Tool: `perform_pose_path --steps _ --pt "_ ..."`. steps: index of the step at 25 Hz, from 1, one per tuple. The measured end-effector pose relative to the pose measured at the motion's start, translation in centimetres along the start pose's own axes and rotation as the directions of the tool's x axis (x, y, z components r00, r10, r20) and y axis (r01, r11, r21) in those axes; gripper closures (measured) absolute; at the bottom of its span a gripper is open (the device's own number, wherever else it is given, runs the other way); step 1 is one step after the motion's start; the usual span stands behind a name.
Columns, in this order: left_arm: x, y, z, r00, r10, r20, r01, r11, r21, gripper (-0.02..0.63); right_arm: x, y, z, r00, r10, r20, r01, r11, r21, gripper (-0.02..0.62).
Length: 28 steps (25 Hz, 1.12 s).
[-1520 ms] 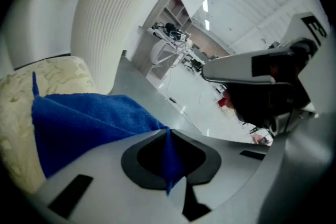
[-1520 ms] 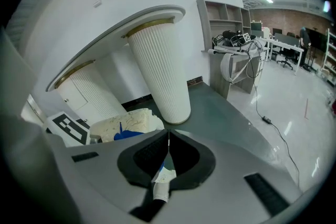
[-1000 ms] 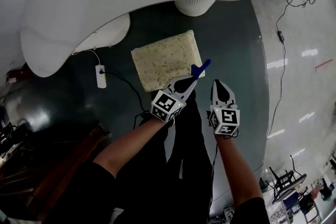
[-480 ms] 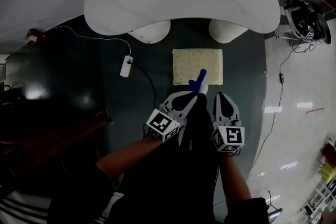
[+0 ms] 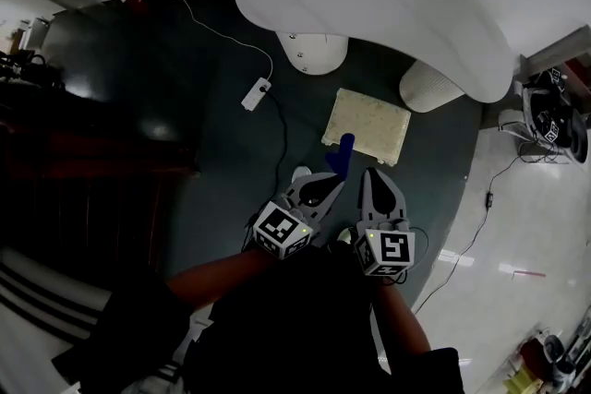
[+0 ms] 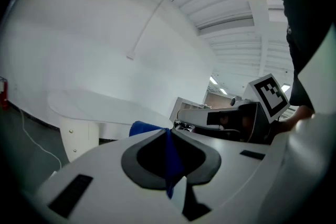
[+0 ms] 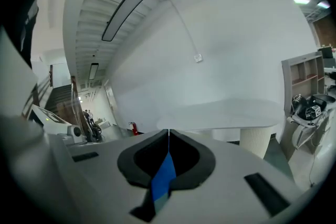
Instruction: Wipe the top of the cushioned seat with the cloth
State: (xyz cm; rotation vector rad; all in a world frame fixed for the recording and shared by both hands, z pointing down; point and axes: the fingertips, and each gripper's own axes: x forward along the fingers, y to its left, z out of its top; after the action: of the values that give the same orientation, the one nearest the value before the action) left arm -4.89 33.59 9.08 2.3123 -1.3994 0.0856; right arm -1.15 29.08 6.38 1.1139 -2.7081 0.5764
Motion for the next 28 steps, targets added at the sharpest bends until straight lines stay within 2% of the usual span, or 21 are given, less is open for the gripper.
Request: perform_pose_path --steps 4,6,8,12,17,22,28 --pt "-2.4 -5.5 -0.2 0.995 0.088 0.041 -0.085 0.993 -0.077 0.572 -6.7 -0.7 1.0 0.999 0.048 0.02 -0.048 0.999 -0.006 0.558" --pt "-2.9 -7.5 -0.3 0.988 0.134 0.073 -0.125 0.985 -0.12 0.572 -9.5 -1.6 1.5 0.998 0.031 0.048 -0.029 0.999 -0.038 0.558" --pt "-3.2 -9.3 0.0 0.981 0.163 0.107 -0.153 0.983 -0.1 0.572 -11.5 -2.3 1.7 0.999 0.002 0.05 0.002 0.997 -0.082 0.558" --pt "-3.7 -12.2 1.3 0.981 0.137 0.14 -0.135 0.991 -0.019 0.572 -14.4 -1.9 1.8 0.999 -0.014 0.045 0.019 0.994 -0.104 0.558" --pt "-3.8 -13.1 3.7 0.985 0.077 0.157 -0.085 0.995 0.043 0.572 -15.0 -0.1 3.1 0.996 -0.042 0.073 0.051 0.992 -0.116 0.56" --pt "-4.9 -12.3 5.7 0.984 0.037 0.176 -0.054 0.994 0.096 0.572 -14.5 2.9 4.0 0.994 -0.04 0.105 0.054 0.99 -0.128 0.56" --pt "-5.5 -10.5 7.3 0.983 0.022 0.181 -0.045 0.992 0.122 0.572 -12.8 4.9 6.0 0.99 -0.035 0.138 0.065 0.974 -0.219 0.56"
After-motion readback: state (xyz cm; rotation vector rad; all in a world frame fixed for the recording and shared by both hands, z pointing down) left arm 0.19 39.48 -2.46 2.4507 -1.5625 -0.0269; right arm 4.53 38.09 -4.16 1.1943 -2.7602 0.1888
